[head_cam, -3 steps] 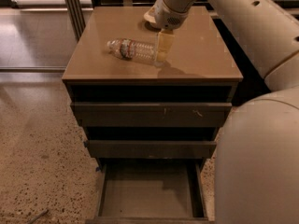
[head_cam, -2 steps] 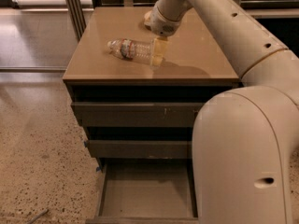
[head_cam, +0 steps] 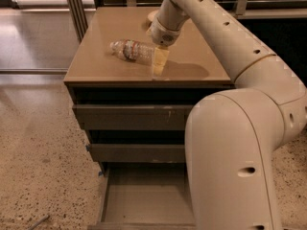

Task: Place water bottle into bottom drawer

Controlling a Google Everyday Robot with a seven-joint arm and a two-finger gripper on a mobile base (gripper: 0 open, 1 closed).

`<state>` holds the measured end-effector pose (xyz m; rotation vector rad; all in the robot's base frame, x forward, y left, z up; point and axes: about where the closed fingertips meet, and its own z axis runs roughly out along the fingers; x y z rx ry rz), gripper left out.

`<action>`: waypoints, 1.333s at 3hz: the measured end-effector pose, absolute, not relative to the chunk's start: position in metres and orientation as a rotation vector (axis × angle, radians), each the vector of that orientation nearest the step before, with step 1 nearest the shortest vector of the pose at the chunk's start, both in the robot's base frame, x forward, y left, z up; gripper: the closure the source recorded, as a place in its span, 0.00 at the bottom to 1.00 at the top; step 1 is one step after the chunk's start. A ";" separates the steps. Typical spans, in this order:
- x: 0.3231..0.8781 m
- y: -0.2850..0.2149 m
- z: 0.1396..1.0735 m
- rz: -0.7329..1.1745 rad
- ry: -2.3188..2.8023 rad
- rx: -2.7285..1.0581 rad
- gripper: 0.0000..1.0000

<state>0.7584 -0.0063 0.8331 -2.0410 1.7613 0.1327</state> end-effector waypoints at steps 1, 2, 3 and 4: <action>0.758 -0.006 0.833 0.133 1.761 -2.041 0.00; 0.777 0.013 0.845 0.118 1.720 -2.070 0.00; 0.781 0.014 0.850 0.109 1.712 -2.061 0.00; 0.781 0.014 0.850 0.109 1.712 -2.061 0.27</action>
Offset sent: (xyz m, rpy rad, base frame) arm 0.0384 0.0195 0.0473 -0.0131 -0.0561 0.0506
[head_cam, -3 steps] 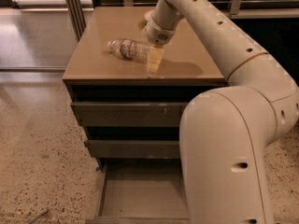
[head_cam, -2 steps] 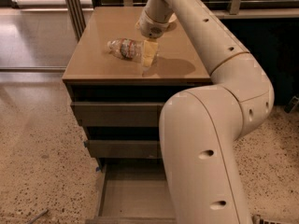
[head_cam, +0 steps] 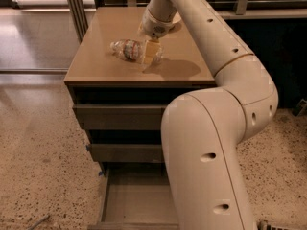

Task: Place water bottle into bottom drawer

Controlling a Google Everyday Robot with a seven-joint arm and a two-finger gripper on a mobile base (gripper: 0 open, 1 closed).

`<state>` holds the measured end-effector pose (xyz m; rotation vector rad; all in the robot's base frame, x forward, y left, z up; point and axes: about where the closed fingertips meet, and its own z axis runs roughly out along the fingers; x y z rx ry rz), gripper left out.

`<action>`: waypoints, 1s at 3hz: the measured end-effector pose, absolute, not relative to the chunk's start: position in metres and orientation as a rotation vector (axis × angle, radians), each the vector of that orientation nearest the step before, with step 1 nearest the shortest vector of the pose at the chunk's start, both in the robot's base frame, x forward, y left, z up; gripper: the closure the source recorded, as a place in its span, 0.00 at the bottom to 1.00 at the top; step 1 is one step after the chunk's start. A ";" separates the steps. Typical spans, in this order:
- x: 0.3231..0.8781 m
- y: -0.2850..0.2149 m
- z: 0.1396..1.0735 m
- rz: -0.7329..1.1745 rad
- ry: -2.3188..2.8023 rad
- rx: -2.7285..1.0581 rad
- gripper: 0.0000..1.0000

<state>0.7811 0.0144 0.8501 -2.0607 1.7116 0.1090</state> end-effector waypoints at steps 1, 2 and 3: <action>0.781 0.014 0.850 0.109 1.712 -2.061 0.50; 0.781 0.014 0.850 0.109 1.712 -2.061 0.73; 0.781 0.014 0.850 0.109 1.712 -2.061 1.00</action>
Offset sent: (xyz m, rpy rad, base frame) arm 0.0000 0.0000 0.0000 0.0000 0.0000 0.0000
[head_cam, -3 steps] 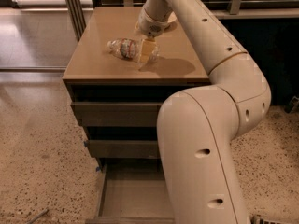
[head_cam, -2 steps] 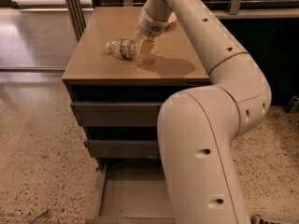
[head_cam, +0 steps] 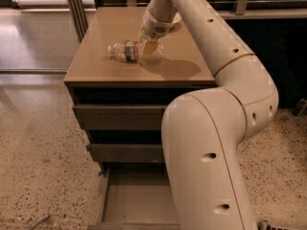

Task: Place water bottle into bottom drawer

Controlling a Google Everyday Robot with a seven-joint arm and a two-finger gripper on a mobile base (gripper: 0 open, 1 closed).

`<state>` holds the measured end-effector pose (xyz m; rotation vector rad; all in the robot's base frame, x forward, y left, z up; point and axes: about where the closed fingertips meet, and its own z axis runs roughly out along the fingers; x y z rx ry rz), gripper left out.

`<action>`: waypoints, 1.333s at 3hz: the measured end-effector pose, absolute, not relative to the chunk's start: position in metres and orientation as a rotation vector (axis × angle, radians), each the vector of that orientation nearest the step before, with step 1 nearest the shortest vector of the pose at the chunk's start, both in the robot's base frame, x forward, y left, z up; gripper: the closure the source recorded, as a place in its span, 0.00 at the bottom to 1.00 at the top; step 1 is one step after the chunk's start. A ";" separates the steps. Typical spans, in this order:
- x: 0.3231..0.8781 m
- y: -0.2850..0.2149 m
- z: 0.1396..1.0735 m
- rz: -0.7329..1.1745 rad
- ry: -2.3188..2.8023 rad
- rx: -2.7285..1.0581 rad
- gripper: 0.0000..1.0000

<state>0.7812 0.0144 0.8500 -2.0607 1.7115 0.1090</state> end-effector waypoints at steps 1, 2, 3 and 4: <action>0.781 0.014 0.850 0.109 1.712 -2.061 1.00; 0.781 0.010 0.855 0.123 1.706 -2.032 1.00; 0.763 -0.008 0.886 0.164 1.650 -1.982 1.00; 0.735 -0.037 0.917 0.166 1.628 -1.907 1.00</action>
Offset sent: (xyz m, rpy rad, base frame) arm -0.0075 -0.0190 0.0205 0.0668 -0.0123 -0.0251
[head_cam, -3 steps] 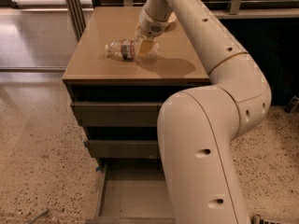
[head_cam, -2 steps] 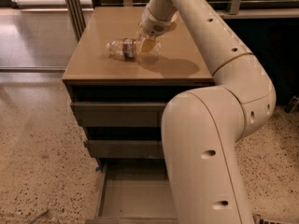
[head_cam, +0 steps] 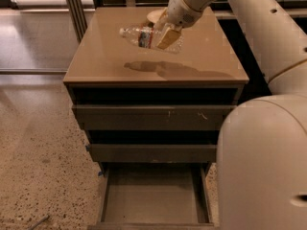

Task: Place water bottle into bottom drawer

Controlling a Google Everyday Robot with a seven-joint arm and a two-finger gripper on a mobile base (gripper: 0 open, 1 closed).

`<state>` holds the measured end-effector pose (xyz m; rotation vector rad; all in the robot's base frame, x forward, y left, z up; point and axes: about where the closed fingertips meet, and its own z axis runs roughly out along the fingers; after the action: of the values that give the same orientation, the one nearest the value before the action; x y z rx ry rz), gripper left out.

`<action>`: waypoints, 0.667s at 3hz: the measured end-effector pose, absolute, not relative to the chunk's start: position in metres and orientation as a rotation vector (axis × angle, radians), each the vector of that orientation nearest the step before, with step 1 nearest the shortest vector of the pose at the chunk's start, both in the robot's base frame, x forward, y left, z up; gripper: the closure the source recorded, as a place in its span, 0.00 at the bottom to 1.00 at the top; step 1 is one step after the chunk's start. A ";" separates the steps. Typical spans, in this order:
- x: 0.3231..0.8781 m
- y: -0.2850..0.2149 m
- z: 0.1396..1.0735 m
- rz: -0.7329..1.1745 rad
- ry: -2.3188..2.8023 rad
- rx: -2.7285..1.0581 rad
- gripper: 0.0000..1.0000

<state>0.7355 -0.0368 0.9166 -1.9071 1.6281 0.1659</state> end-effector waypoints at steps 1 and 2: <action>0.685 -0.045 0.918 0.210 1.595 -1.959 1.00; 0.625 -0.032 0.880 0.374 1.558 -2.089 1.00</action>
Offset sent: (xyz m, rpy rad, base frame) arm -0.1811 0.0053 -0.0541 -0.0192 0.2526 0.2953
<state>0.6248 -0.0315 0.8801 -2.0887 1.5577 0.3739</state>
